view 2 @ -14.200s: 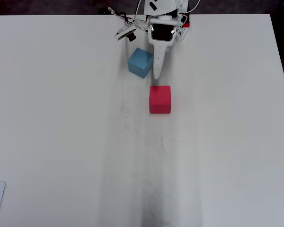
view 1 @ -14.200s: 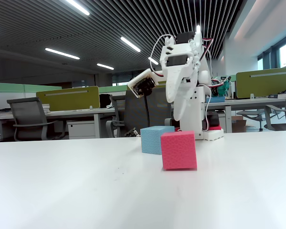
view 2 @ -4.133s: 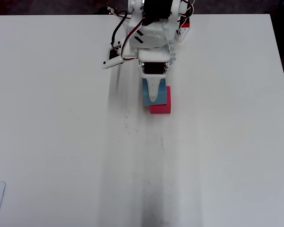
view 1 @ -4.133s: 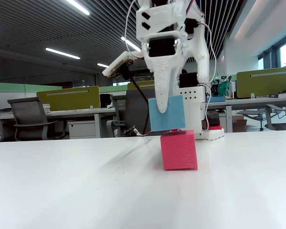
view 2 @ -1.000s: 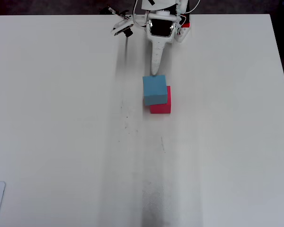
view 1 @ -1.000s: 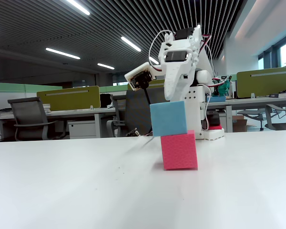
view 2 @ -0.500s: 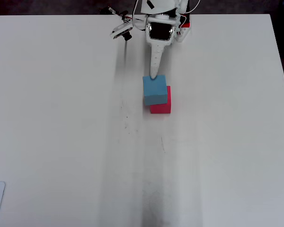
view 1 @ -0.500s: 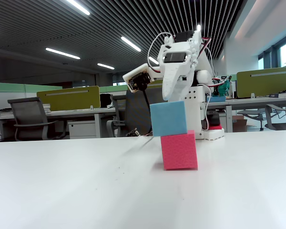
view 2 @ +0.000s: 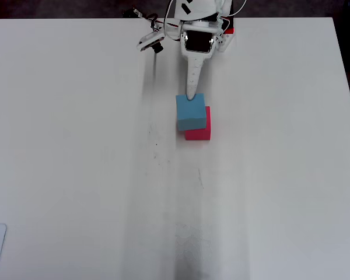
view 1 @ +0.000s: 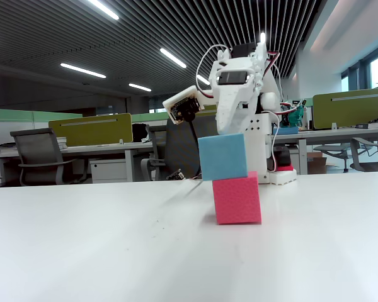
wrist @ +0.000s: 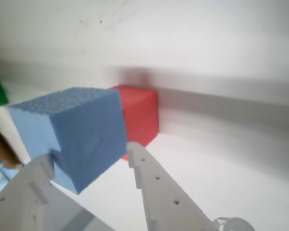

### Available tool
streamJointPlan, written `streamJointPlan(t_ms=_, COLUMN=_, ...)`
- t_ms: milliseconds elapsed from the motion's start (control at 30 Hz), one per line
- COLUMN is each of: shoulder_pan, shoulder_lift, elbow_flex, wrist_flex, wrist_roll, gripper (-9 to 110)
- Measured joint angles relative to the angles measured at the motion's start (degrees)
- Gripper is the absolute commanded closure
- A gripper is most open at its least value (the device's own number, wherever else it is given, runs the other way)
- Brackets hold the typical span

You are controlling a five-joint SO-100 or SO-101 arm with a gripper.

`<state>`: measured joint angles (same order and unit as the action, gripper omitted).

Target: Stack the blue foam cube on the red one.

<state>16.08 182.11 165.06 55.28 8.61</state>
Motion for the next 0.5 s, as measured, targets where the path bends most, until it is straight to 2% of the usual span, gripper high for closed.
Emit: streamJointPlan(t_ms=500, shoulder_pan=0.0, shoulder_lift=0.0, elbow_flex=0.0, wrist_flex=0.0, wrist_roll=0.0, gripper=78)
